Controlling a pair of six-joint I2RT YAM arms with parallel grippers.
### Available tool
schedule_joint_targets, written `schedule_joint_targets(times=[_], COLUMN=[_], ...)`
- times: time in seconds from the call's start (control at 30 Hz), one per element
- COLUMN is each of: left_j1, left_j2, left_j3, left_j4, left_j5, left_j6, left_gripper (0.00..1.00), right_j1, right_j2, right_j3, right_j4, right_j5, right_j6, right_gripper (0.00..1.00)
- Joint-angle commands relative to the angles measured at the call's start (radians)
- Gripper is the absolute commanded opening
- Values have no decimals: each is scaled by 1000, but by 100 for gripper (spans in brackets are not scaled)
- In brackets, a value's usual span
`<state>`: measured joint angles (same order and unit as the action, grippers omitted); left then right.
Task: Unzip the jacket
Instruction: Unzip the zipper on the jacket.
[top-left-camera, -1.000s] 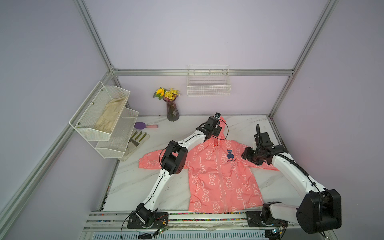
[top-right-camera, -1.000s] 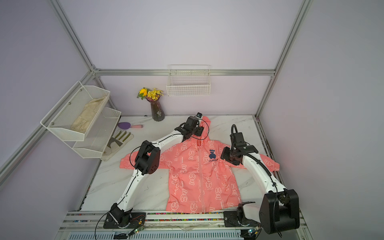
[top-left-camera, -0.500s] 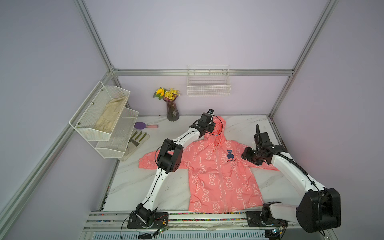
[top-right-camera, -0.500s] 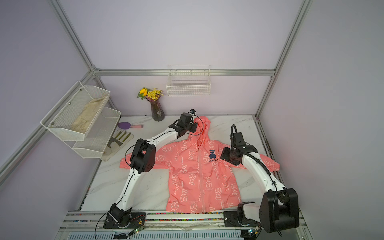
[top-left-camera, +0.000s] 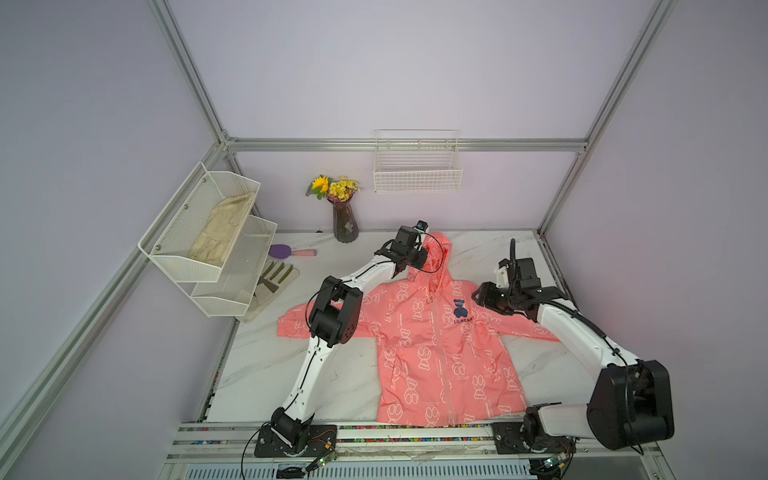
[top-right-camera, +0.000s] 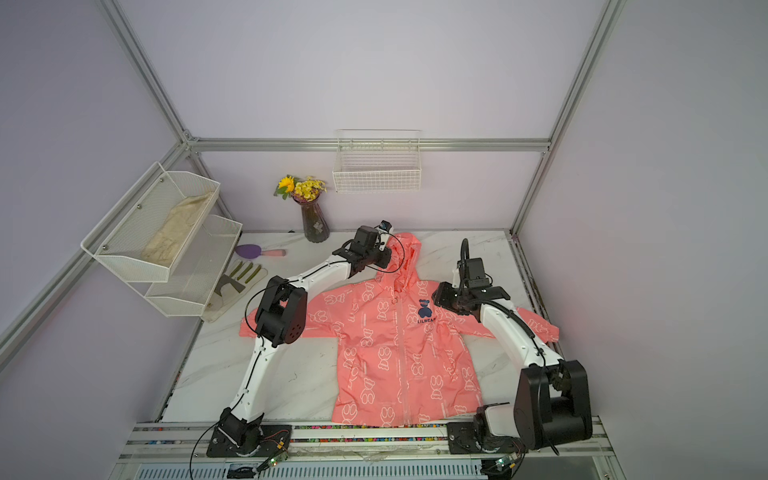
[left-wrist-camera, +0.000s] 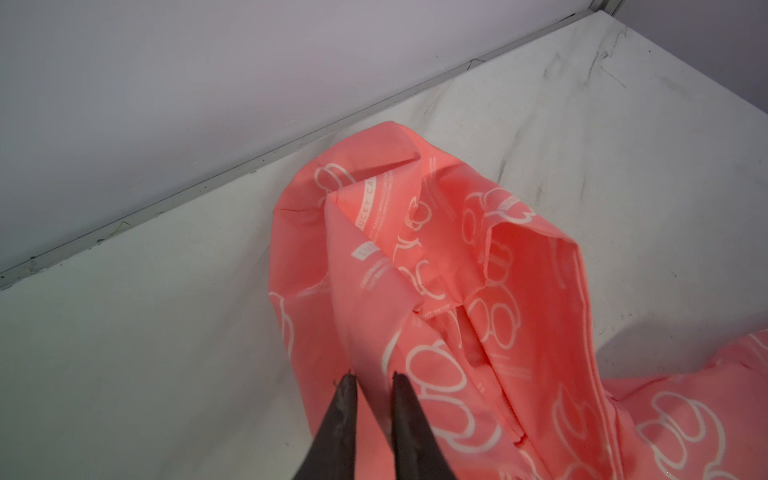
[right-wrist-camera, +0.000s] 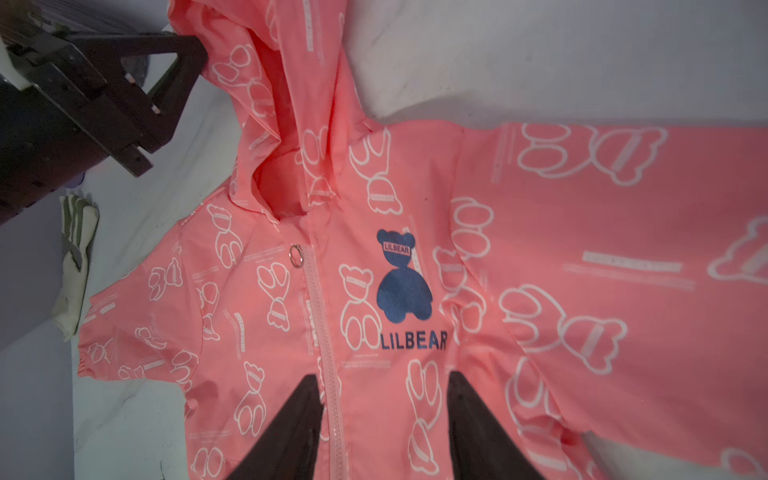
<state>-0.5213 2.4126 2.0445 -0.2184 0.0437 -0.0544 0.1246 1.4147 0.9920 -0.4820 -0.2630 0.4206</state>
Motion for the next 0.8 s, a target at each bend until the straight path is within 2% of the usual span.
schedule_joint_targets(times=[0.0,0.2,0.3,0.47,0.6,0.73,0.77], left_j1=[31,59,77,105,129,139,139], left_j2=[-92,-99,-108,-139,-180,-244,-260], left_j3=[43,58,43,-32,-108,-208,-227], left_j4=[19,4,5,26,43,69,71], left_j5=[45,50,28,-30,-51,-75,-71], left_j6=[43,58,46,36,26,-23,-46], left_gripper=[14,10,16,16,25,51,54], right_j1=[-2,1,9,39,45,44,44], right_j2=[117,391,518,673,752,808,818], right_j3=[88,300,405,554,637,712,726], right_j4=[181,233,222,179,153,133,125], right_j5=[-50,-50,-59,2,54,58,57], right_j6=[-77,-142,-171,-203,-194,-202,-206], right_gripper=[52,57,59,61,59,56,56])
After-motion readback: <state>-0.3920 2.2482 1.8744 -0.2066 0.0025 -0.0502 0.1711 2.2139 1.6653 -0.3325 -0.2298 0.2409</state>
